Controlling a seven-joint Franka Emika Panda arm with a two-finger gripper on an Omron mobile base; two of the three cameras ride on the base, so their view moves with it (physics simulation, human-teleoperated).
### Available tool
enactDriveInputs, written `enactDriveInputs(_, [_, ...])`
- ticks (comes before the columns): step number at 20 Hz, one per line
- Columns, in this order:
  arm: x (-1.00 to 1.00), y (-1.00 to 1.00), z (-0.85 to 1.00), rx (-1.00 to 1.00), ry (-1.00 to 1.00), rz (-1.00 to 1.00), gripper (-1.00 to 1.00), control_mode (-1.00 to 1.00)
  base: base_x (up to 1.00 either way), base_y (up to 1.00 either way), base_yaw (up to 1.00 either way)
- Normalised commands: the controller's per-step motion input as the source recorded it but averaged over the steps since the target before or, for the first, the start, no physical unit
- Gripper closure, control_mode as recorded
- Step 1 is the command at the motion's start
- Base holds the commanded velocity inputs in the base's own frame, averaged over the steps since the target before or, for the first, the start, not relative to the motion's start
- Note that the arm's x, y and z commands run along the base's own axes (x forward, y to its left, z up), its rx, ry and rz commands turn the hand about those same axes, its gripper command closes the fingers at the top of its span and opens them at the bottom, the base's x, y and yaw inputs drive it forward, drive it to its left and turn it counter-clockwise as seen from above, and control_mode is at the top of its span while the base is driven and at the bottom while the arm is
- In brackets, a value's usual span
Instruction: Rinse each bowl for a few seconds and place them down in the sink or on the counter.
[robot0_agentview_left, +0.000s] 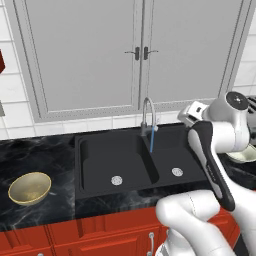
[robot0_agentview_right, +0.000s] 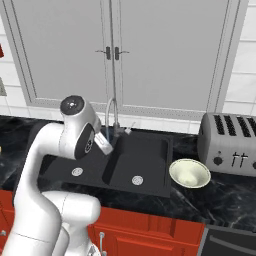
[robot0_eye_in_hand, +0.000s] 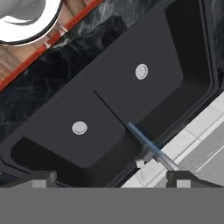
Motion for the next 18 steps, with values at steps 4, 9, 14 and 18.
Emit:
enactDriveInputs(4, [0.00,0.44,0.00,0.00,0.14,0.17,-1.00,-1.00,0.00,0.00,0.00])
enactDriveInputs(9, [0.00,0.44,-0.01,0.00,0.13,0.15,-1.00,-1.00,0.00,0.00,0.00])
enactDriveInputs(14, [0.00,0.46,-0.06,0.00,0.07,0.10,-1.00,-1.00,0.00,0.00,0.00])
enactDriveInputs(18, [0.00,0.53,-0.08,0.00,0.01,0.06,-1.00,-1.00,0.00,0.00,0.00])
